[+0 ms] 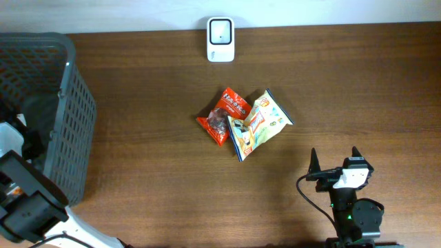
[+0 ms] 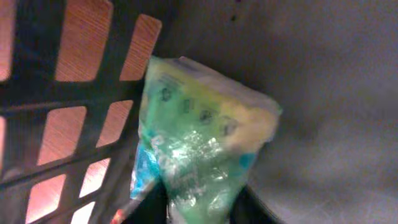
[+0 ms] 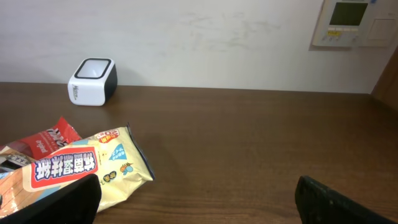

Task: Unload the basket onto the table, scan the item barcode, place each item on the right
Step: 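Lift the green box to the scanner and place it on the table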

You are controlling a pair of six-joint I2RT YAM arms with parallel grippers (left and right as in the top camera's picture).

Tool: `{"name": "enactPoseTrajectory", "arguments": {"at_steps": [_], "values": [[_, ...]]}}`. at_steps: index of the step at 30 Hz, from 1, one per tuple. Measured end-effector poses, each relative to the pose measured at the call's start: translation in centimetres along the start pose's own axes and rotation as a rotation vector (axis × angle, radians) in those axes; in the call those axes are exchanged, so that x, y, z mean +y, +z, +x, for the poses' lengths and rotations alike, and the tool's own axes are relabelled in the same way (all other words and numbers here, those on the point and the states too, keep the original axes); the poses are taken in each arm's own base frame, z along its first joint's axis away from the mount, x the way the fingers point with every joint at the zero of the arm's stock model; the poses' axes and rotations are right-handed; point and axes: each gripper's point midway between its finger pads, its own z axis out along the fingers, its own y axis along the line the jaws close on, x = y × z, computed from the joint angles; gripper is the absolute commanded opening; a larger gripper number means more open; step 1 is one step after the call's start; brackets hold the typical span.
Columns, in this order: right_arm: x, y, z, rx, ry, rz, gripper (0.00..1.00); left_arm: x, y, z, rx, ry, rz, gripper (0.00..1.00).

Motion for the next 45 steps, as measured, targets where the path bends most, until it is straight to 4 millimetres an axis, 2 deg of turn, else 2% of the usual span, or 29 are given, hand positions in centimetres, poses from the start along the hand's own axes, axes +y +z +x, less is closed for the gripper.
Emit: {"name": "enactPoseTrajectory", "arguments": {"at_steps": [3,9,12,14,17,22,24,25,28,31,34,37,40,45], "values": [[0.0,0.0,0.0,0.000,0.000,0.000,0.99,0.1,0.0,0.0,0.002,-0.003,-0.007,0.00],[0.0,0.0,0.0,0.000,0.000,0.000,0.99,-0.3,-0.7,-0.2,-0.006,-0.027,0.004,0.00],[0.0,0.0,0.0,0.000,0.000,0.000,0.99,-1.2,-2.7,-1.2,-0.067,-0.040,0.060,0.00],[0.0,0.0,0.0,0.000,0.000,0.000,0.99,-1.3,-5.5,-2.5,-0.152,-0.069,0.111,0.00],[0.0,0.0,0.0,0.000,0.000,0.000,0.99,-0.6,-11.5,-4.5,-0.314,-0.136,0.175,0.00],[0.0,0.0,0.0,0.000,0.000,0.000,0.99,0.6,-21.3,-5.8,-0.568,-0.224,0.281,0.00],[0.0,0.0,0.0,0.000,0.000,0.000,0.98,0.3,-24.6,-6.1,-0.658,-0.237,0.359,0.00],[0.0,0.0,0.0,0.000,0.000,0.000,0.99,-0.4,-27.4,-6.3,-0.732,-0.245,0.446,0.00],[0.0,0.0,0.0,0.000,0.000,0.000,0.99,-2.2,-32.8,-6.2,-0.856,-0.219,0.612,0.00],[0.0,0.0,0.0,0.000,0.000,0.000,0.99,-5.4,-38.3,-5.2,-0.948,-0.129,0.762,0.00],[0.0,0.0,0.0,0.000,0.000,0.000,0.99,-8.8,-43.9,-3.0,-1.032,-0.013,0.887,0.00],[0.0,0.0,0.0,0.000,0.001,0.000,0.99,-11.4,-47.9,-0.1,-1.074,0.084,0.976,0.00],[0.0,0.0,0.0,0.000,0.000,0.000,0.99,-14.3,-50.1,3.5,-1.042,0.180,1.071,0.00],[0.0,0.0,0.0,0.000,0.000,0.000,0.99,-19.6,-50.4,7.9,-0.874,0.331,1.206,0.00]]}}
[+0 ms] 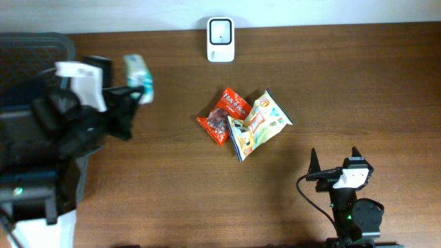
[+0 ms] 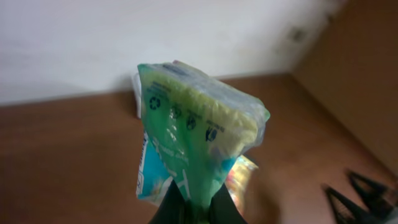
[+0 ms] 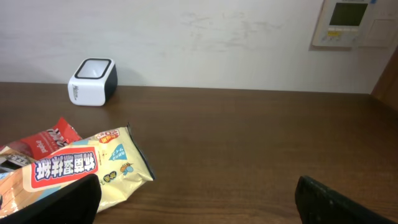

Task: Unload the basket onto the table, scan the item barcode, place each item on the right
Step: 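Lift the green box to the scanner and place it on the table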

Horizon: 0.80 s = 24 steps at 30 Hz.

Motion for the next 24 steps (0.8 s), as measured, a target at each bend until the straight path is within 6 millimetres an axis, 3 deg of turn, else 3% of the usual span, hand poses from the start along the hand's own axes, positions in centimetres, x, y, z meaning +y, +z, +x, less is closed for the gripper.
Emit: {"name": "enactPoseTrajectory", "arguments": {"at_steps": [1,5,9,18,24], "values": [[0.0,0.0,0.0,0.000,0.001,0.000,0.99,-0.2,0.2,0.1,0.007,0.000,0.007,0.00],[0.0,0.0,0.0,0.000,0.001,0.000,0.98,-3.4,4.4,2.7,0.140,0.015,0.135,0.00],[0.0,0.0,0.0,0.000,0.000,0.000,0.99,-4.9,7.9,5.1,0.247,0.040,0.153,0.00],[0.0,0.0,0.0,0.000,0.000,0.000,0.98,-4.8,16.9,12.8,0.498,0.135,0.019,0.00],[0.0,0.0,0.0,0.000,0.000,0.000,0.99,-2.9,21.9,18.1,0.625,0.196,-0.100,0.00]]}}
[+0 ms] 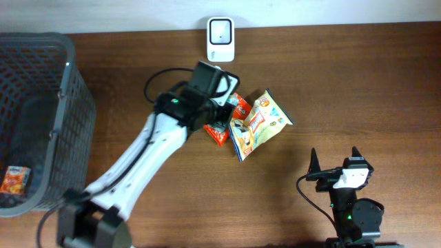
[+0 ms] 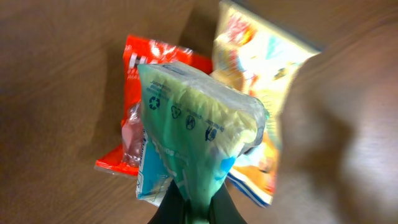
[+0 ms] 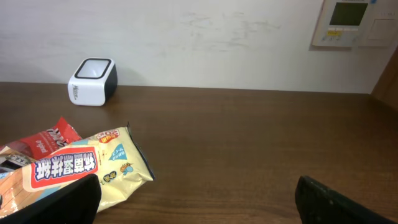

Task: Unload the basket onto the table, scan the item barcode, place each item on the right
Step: 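Lift the green box to the scanner and place it on the table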

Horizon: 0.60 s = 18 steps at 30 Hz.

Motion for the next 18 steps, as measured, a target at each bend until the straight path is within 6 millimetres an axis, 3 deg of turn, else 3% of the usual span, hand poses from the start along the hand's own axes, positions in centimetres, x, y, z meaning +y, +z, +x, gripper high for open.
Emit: {"name": "enactPoseTrajectory", "arguments": {"at_steps": [3,6,8,13,18], "values": [[0.0,0.0,0.0,0.000,0.000,0.000,0.99,1.0,2.9,1.6,0.078,-0.016,-0.072,0.00],[0.0,0.0,0.0,0.000,0.000,0.000,0.99,3.4,4.8,4.1,0.177,-0.072,-0.215,0.00],[0.0,0.0,0.0,0.000,0.000,0.000,0.98,5.4,5.1,4.9,0.200,-0.114,-0.333,0.00],[0.0,0.0,0.0,0.000,0.000,0.000,0.99,8.2,4.4,5.2,0.186,-0.221,-0.454,0.02],[0.0,0.0,0.0,0.000,0.000,0.000,0.98,8.5,4.4,5.8,0.196,-0.321,-0.432,0.11]]}}
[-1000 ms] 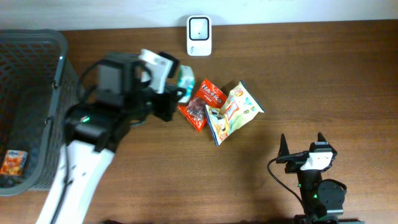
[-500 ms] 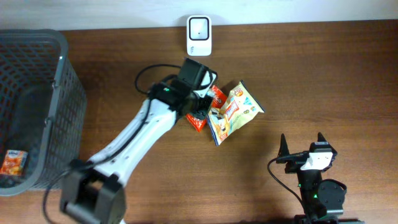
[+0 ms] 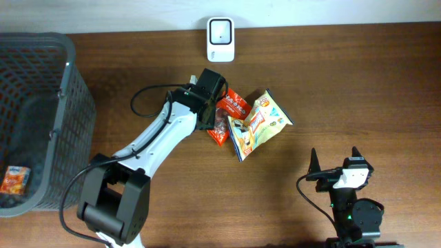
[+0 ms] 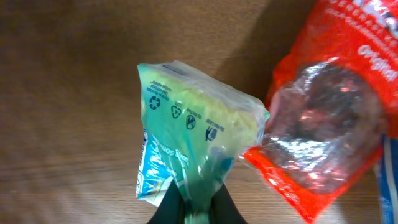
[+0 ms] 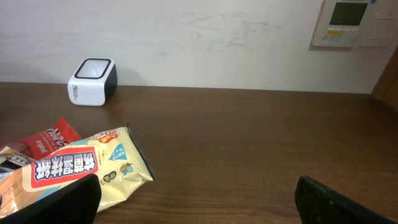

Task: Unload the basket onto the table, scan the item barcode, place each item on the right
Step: 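Lift the green box to the scanner and place it on the table, then reach the left gripper into the basket and grasp the orange Kleenex box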

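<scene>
In the left wrist view my left gripper (image 4: pixel 194 206) is shut on the bottom seam of a green and blue snack packet (image 4: pixel 198 140). The packet hangs low over the wooden table, just left of the red snack bag (image 4: pixel 336 118). From overhead, the left wrist (image 3: pixel 209 93) hides the packet. It sits at the red bag's (image 3: pixel 233 109) left edge, below the white barcode scanner (image 3: pixel 220 31). My right gripper (image 3: pixel 334 164) rests open near the front right, with nothing between its fingers.
A yellow snack bag (image 3: pixel 260 124) lies against the red one. A dark mesh basket (image 3: pixel 65 117) stands at the left edge with a small orange packet (image 3: pixel 14 180) inside. The right wrist view shows the scanner (image 5: pixel 92 81) by the back wall.
My left gripper with the green packet has come down closer to the table. It has shifted from over both snack bags to just left of the red bag. The right arm has not moved.
My left gripper was first shut on the green packet inside the basket. Then it held the packet high over the table beside the basket. Then it was above the red and yellow bags, and now it is low beside the red bag.
</scene>
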You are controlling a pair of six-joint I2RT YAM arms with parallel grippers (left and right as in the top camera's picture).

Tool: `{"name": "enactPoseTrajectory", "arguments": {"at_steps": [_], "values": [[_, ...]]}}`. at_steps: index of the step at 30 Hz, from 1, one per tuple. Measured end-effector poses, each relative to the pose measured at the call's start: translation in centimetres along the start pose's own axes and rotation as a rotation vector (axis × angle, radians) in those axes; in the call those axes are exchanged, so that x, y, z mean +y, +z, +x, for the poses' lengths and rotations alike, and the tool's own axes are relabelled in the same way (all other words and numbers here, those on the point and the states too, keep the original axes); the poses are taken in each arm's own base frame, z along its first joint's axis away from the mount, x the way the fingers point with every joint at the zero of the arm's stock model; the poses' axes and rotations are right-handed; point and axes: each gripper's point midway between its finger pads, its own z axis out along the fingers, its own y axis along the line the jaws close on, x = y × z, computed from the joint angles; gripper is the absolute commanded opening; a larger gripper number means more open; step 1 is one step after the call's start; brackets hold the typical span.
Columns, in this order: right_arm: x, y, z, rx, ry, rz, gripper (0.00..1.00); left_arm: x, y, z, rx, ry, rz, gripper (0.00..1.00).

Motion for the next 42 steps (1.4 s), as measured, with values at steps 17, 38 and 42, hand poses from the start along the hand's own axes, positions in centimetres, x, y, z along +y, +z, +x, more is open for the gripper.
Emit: {"name": "enactPoseTrajectory", "arguments": {"at_steps": [17,38,42], "values": [[0.0,0.0,0.0,0.000,0.000,0.000,0.99,1.1,-4.0,-2.0,0.010,-0.053,-0.007,0.51],[0.0,0.0,0.0,0.000,0.000,0.000,0.99,40.6,-21.0,2.9,-0.211,-0.876,-0.451,0.46],[0.0,0.0,0.0,0.000,0.000,0.000,0.99,43.3,-19.8,6.2,-0.117,-0.946,-0.499,0.47]]}}
